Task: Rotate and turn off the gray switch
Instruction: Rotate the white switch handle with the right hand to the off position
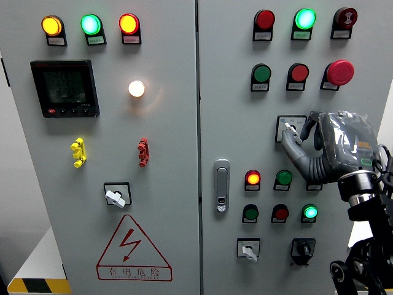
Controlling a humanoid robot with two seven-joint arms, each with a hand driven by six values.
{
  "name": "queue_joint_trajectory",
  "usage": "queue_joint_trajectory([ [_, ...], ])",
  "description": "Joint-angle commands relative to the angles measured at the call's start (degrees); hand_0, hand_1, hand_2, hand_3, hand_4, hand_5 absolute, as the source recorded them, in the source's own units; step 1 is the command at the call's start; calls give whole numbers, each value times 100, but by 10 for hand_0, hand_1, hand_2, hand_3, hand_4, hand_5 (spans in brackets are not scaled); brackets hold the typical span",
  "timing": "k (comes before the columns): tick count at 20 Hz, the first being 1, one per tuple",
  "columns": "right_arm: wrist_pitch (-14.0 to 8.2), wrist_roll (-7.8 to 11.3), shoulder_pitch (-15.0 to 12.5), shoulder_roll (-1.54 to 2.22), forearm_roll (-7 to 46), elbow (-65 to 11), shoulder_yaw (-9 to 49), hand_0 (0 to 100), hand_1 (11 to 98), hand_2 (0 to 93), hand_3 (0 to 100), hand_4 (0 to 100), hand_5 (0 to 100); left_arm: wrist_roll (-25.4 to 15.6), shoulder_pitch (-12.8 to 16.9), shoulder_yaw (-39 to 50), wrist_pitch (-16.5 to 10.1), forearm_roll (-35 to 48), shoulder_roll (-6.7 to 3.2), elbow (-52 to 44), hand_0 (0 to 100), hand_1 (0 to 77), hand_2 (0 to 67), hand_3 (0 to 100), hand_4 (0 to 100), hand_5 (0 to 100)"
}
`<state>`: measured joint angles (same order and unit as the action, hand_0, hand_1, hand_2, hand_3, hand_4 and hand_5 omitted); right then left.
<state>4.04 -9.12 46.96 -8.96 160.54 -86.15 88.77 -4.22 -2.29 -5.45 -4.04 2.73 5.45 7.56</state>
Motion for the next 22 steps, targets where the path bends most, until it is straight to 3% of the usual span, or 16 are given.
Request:
queue_joint_trajectory([
  [1,0,-2,6,-1,4,2,-26,539,308,726,957,999,1000,0,0,0,0,-1,0,0,847,0,134,188,83,109],
  [12,0,-64,15,-1,4,-7,-35,649,308,746,964,998,1000,0,0,0,0,-1,0,0,847,0,134,188,83,109],
  [22,-9,-55,-20,-18,-5,-60,-26,690,302,746,968,998,1000,0,-9,0,0,-1,0,0,847,0,134,188,83,109],
])
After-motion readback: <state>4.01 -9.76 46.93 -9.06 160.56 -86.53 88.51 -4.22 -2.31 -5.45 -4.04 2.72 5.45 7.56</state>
